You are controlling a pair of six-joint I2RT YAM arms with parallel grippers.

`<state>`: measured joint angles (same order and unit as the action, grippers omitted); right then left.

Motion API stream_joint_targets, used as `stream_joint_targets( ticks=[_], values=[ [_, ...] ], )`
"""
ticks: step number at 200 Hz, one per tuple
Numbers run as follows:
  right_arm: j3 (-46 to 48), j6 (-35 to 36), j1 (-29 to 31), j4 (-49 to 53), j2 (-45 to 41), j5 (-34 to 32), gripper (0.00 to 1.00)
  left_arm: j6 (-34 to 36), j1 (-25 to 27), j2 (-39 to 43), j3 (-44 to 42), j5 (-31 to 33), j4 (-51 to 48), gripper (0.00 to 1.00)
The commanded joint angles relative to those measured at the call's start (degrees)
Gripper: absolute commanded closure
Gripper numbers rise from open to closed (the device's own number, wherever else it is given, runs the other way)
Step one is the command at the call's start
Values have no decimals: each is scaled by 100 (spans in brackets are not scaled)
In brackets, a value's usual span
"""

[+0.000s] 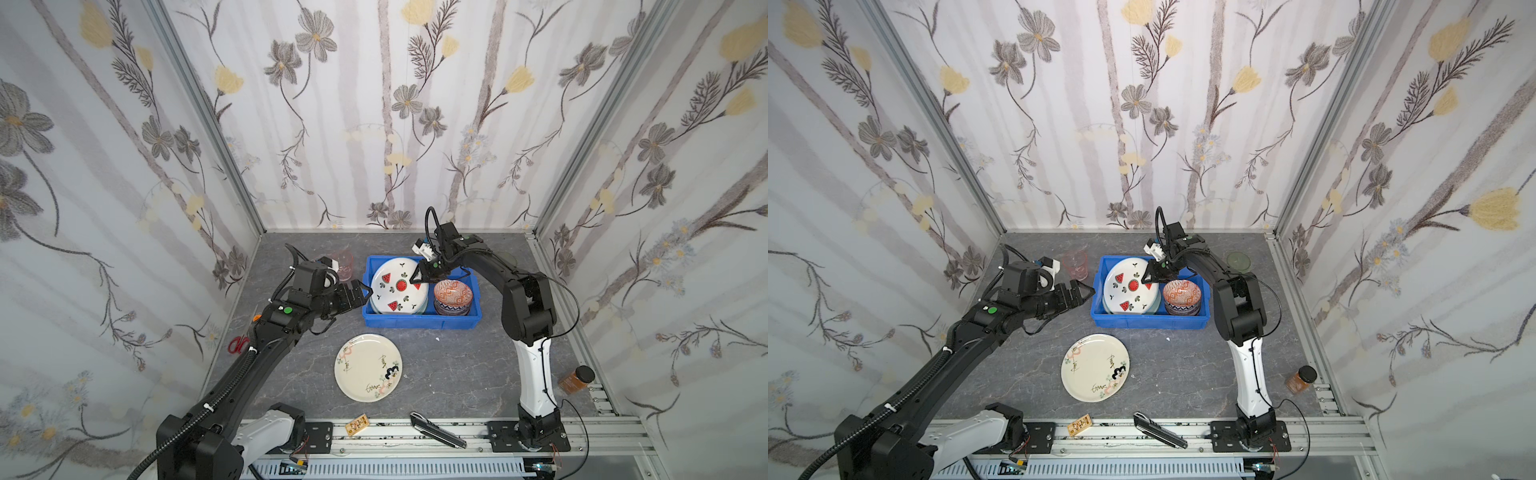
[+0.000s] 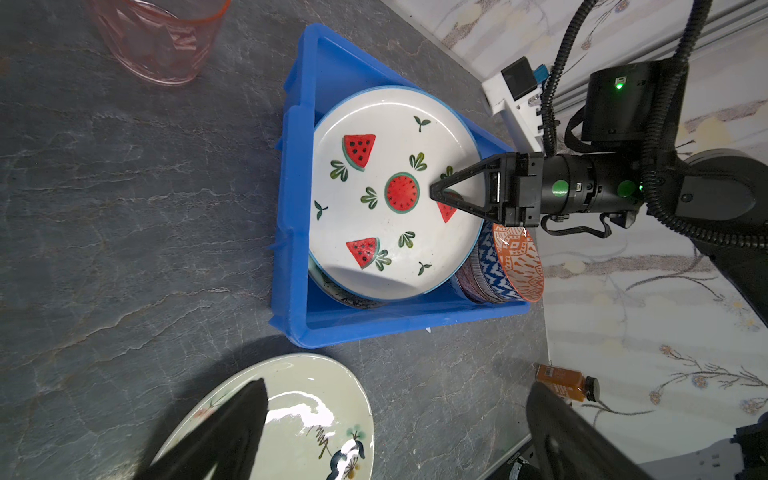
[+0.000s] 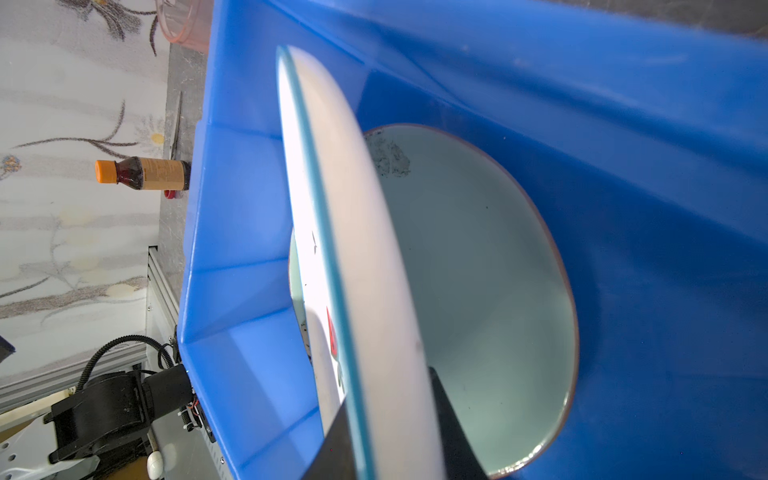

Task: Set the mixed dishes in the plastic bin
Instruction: 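Lower the watermelon plate onto the green plate in the bin with the right gripper, then open the right gripper and release the watermelon plate flat in the bin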

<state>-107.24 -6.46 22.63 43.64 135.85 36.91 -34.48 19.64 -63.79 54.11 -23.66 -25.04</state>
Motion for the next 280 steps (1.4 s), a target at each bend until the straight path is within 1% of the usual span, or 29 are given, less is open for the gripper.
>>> stream_joint_targets(
  ticks=[1,20,63,110,176,240,280],
  values=[
    [-38,183,14,-44,78,135,76,33,-5,16,-45,-19,65,0],
    [-30,205,22,-42,94,120,74,33,-7,16,-58,-25,60,0],
    [-31,206,21,-28,49,44,73,48,-11,-59,-24,-33,60,0],
    [-39,182,-31,-60,-73,-79,67,65,-7,-116,10,-51,60,0],
    [-149,170,-103,-128,27,-44,63,93,-3,-212,64,-60,63,0],
    [-424,216,-123,-111,291,113,63,94,-3,-274,65,-43,65,0],
    [-469,300,-148,-126,422,81,62,95,-4,-340,91,-33,60,0]
  ],
)
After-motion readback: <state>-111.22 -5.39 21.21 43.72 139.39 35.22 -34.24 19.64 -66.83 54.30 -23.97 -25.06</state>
